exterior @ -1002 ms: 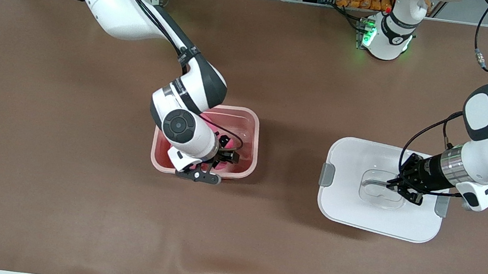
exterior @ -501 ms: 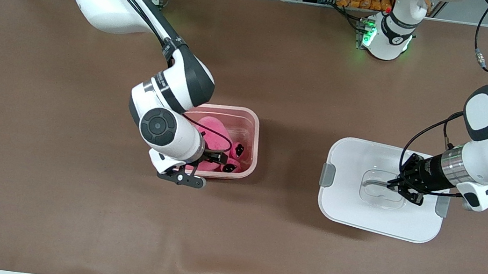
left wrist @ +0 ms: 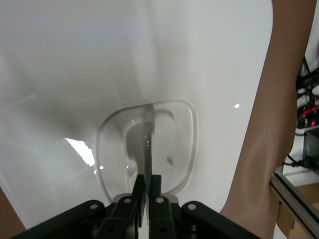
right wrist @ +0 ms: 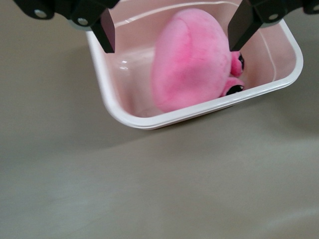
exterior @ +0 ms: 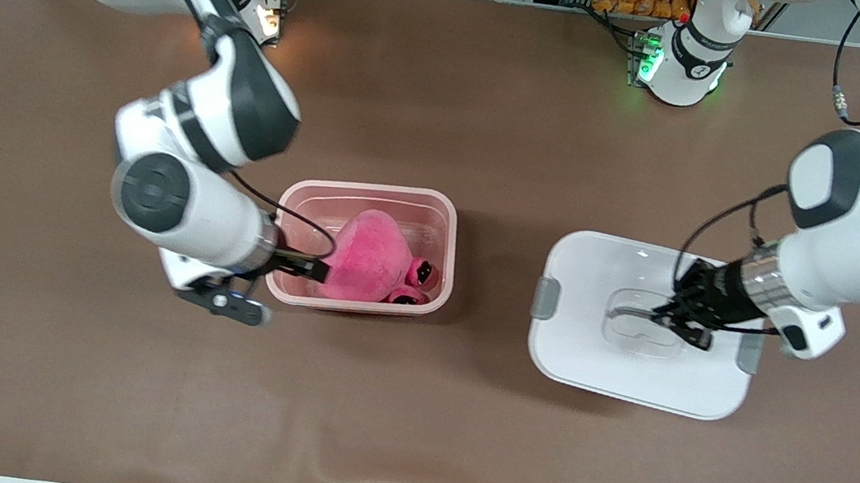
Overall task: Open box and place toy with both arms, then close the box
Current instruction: 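Carry the lid over the box with the left gripper while the right gripper withdraws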
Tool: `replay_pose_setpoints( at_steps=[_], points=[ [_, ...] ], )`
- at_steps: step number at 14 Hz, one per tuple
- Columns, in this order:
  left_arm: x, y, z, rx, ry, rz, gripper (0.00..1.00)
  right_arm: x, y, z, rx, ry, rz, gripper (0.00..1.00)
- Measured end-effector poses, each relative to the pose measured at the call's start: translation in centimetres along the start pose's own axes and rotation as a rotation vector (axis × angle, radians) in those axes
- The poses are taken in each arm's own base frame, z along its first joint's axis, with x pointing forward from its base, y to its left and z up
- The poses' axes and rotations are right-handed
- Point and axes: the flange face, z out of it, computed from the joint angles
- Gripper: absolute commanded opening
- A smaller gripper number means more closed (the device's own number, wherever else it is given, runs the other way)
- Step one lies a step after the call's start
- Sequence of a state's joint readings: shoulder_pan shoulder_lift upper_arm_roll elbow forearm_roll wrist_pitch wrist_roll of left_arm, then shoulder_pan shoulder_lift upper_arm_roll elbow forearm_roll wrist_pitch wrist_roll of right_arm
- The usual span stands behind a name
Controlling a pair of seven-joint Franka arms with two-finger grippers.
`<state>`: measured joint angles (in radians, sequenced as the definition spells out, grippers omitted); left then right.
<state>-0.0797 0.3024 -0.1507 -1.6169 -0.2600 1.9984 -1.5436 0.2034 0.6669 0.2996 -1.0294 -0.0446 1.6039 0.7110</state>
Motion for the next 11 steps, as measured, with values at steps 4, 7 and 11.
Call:
replay_pose_setpoints(
  at_steps=[4, 7, 11],
  points=[
    [-7.7, -1.1, 1.1, -0.019, -0.047, -0.098, 0.00, 0.4, 4.4, -5.1, 0.000, 0.021, 0.055, 1.00],
    [-13.3, -2.7, 2.5, -0.113, -0.095, -0.157, 0.00, -0.2, 5.7, -7.7, -0.002, 0.036, 0.018, 1.00],
    [-20.8, -5.9, 5.8, -0.172, -0.074, -0.163, 0.00, -0.7, 8.8, -10.4, -0.030, 0.028, -0.052, 1.00]
  ],
)
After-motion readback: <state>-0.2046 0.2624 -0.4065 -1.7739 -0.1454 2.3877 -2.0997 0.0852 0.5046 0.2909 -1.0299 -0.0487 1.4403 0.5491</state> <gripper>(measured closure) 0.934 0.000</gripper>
